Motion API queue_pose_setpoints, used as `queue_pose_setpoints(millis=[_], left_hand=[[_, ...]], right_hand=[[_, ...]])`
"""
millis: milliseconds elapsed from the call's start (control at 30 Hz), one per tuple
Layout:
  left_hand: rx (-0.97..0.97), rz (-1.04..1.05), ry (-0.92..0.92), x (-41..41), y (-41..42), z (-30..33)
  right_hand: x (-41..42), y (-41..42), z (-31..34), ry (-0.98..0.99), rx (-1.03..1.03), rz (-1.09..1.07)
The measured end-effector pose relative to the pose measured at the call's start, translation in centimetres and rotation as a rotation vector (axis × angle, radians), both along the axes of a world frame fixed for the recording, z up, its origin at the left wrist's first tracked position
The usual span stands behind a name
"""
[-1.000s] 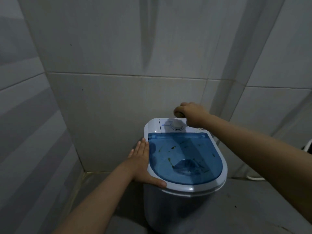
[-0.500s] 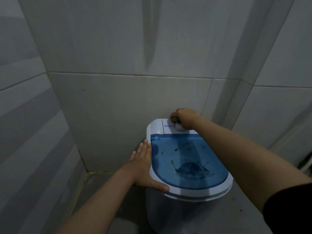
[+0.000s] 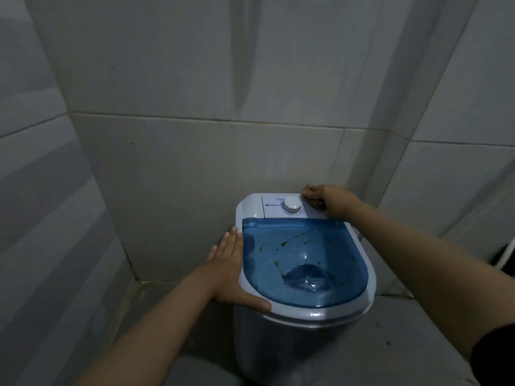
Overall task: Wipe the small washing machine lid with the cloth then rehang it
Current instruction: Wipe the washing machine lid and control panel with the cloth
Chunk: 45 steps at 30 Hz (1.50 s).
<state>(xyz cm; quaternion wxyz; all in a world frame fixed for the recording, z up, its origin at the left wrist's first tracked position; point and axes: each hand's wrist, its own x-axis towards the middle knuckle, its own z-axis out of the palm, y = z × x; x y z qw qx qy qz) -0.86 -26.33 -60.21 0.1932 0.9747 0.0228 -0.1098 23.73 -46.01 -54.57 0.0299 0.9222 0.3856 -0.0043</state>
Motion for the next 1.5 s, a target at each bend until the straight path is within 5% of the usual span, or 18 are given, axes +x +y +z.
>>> queue_pose_setpoints(millis=[233,567,767,967,1167,1500], left_hand=[[0.008,0.007,0.006,-0.2,-0.1,0.1],[0.040,0.008,0.020,-0.1,-0.2,0.3],[0.045,0.008,0.022,-0.3,-0.4,0.5],[0.035,0.009,0.013,-0.2,-0.2,0.2],[0.022,-0.001,0.018,0.1,0.0,0.0],[0.015,0.003,0.031,0.1,0.0,0.1]], right_hand=[[-1.9,-3.3,-0.9,0.042,0.181,-0.045],[-5.6,-5.4,-0.9,0.052,0.069,-0.023],[-5.2,-4.1,3.7,0.300,0.017,-0.083],[-3.5,-1.2,2.8,0.057,0.302,-0.075],[-2.1,0.4,-1.9,0.019,0.226,0.043],[-0.2,-3.7,-2.2,0.029,0.226,-0.179]])
